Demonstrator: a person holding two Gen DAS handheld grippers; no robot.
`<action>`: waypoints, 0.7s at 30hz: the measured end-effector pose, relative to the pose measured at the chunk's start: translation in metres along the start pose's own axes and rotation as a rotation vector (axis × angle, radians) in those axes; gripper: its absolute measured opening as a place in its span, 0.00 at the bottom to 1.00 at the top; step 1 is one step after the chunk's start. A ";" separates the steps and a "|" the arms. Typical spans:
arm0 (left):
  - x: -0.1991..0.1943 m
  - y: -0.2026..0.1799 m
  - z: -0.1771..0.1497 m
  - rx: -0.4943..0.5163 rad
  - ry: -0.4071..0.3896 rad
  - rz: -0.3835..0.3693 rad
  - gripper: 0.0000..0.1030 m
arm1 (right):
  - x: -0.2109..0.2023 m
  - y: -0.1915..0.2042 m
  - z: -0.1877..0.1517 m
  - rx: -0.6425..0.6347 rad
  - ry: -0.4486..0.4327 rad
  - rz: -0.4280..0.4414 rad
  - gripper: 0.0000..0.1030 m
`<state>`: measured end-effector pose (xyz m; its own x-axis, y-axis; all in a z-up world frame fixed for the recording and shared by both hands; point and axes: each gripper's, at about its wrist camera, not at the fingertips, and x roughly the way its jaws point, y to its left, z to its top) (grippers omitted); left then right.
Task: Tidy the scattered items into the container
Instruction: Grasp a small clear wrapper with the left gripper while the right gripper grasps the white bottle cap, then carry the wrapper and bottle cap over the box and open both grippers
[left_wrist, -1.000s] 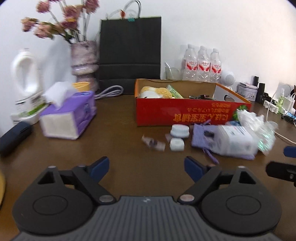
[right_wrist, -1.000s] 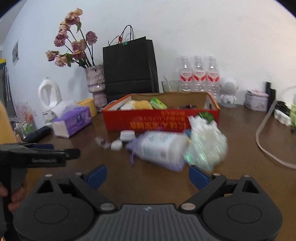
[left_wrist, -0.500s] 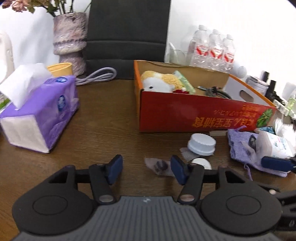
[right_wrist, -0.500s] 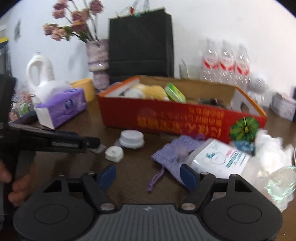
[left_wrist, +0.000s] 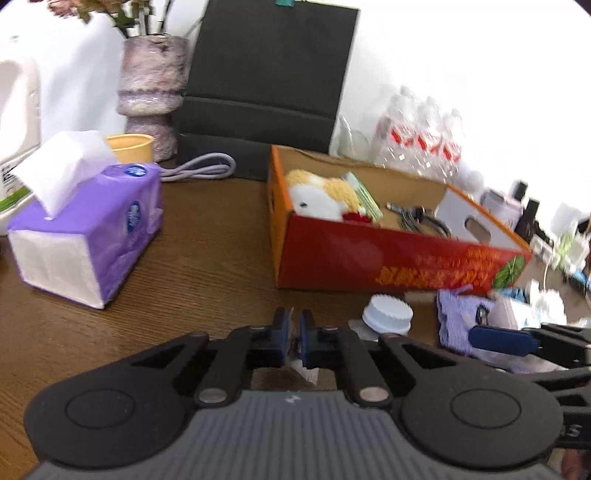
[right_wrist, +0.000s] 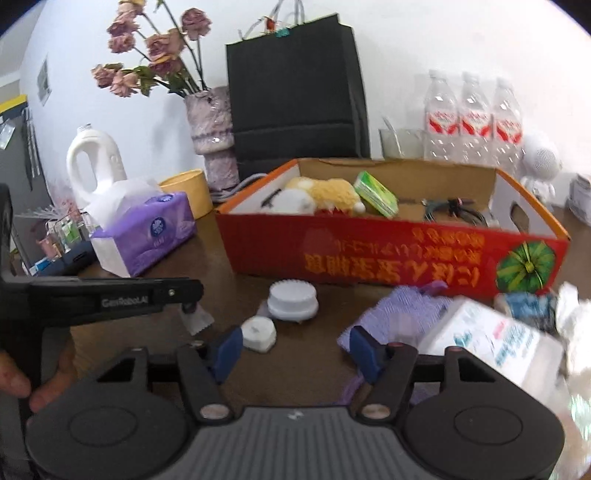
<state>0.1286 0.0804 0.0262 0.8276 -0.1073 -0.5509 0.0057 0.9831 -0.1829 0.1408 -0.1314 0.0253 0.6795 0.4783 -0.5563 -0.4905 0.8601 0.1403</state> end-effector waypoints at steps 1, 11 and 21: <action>-0.002 0.001 0.001 -0.008 -0.011 -0.003 0.07 | 0.005 0.001 0.004 -0.003 0.002 0.000 0.60; -0.012 -0.010 -0.002 0.052 -0.037 0.000 0.07 | 0.053 0.012 0.023 -0.011 0.016 -0.046 0.35; -0.095 -0.048 -0.019 0.072 -0.182 -0.069 0.07 | -0.075 0.017 -0.002 -0.027 -0.183 -0.134 0.35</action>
<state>0.0388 0.0404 0.0718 0.9115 -0.1531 -0.3818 0.1010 0.9830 -0.1532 0.0803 -0.1527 0.0679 0.8258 0.3864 -0.4108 -0.4019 0.9142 0.0521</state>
